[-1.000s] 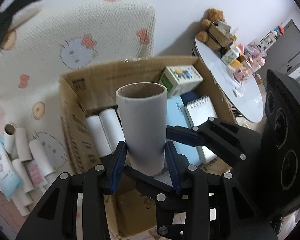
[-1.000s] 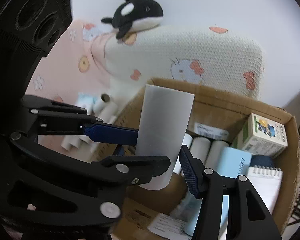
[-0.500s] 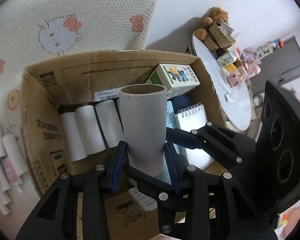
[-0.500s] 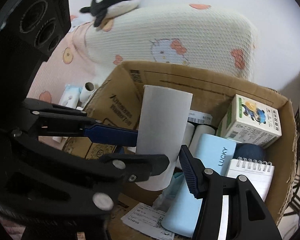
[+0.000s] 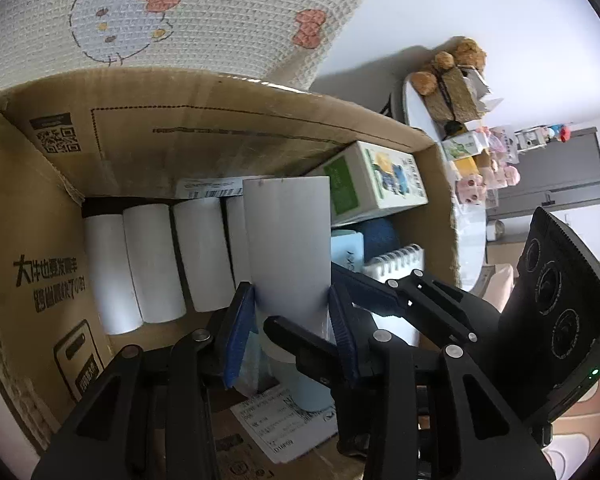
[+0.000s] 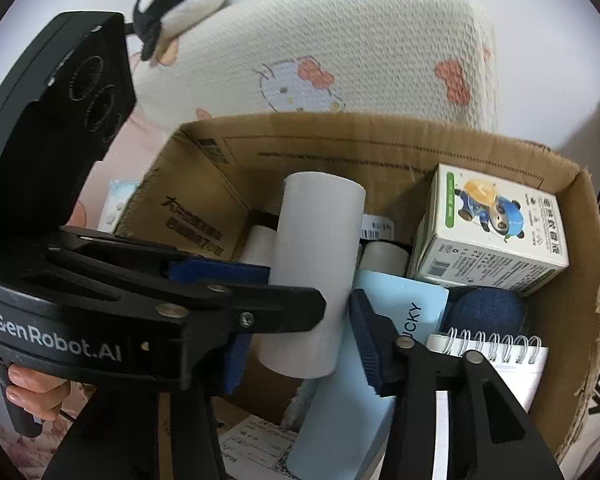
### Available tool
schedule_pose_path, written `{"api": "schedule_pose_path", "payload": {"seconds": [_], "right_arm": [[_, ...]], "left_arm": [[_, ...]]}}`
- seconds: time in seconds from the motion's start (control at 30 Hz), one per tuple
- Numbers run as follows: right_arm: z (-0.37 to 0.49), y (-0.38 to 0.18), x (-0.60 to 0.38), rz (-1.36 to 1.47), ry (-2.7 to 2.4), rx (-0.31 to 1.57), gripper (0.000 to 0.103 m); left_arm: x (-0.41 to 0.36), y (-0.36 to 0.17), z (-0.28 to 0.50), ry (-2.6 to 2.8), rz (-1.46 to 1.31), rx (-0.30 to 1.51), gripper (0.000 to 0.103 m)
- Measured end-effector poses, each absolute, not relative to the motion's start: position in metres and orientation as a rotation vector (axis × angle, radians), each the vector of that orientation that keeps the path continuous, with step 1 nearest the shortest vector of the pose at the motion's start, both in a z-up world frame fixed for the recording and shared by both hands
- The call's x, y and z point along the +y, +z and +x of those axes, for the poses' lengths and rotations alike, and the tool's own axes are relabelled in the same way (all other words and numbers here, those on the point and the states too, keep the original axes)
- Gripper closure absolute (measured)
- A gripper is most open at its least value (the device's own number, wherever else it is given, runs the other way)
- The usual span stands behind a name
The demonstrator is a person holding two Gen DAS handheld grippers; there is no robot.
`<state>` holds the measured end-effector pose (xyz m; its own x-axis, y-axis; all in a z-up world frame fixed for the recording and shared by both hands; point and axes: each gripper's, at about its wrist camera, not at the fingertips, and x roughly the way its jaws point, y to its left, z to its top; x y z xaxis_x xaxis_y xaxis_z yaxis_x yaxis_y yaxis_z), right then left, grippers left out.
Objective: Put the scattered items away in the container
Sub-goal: 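Lower the tube into the box beside the other tubes and open the left gripper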
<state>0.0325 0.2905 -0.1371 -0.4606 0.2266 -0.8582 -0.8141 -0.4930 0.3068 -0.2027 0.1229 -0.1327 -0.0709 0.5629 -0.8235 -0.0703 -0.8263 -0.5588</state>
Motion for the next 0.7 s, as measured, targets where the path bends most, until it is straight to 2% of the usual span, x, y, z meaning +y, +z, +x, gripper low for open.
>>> {"api": "schedule_pose_path", "payload": {"seconds": [0.13, 0.3, 0.7], "right_arm": [[0.033, -0.141, 0.295, -1.017, 1.997, 0.997, 0.062], [0.024, -0.141, 0.296, -1.051, 1.994, 0.939, 0.062], [0.018, -0.142, 0.29, -1.166, 1.961, 0.872, 0.076]], "left_arm": [[0.123, -0.136, -0.207, 1.953, -1.787, -0.529, 0.061], [0.123, -0.138, -0.209, 1.969, -1.804, -0.514, 0.061], [0.133, -0.17, -0.22, 1.931, -1.902, -0.492, 0.061]]}}
